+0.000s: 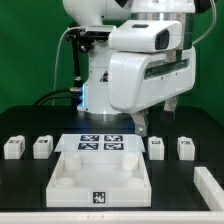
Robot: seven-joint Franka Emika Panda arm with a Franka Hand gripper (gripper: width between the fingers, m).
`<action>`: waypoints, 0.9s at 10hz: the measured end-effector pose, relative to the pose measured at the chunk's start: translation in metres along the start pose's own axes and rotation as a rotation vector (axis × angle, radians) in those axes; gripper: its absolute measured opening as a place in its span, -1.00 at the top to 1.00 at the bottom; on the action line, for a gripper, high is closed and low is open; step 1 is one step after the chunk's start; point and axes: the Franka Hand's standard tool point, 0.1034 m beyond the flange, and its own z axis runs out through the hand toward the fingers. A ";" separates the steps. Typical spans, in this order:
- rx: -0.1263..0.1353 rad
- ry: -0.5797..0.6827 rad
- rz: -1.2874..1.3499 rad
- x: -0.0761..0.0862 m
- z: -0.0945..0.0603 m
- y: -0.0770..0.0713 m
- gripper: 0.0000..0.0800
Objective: Assemble one leg
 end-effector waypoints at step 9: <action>0.000 0.000 0.000 0.000 0.000 0.000 -0.63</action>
Offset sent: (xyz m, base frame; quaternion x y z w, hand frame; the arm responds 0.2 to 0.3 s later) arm 0.0000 0.0000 0.0000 0.0000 0.0000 0.0000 1.0000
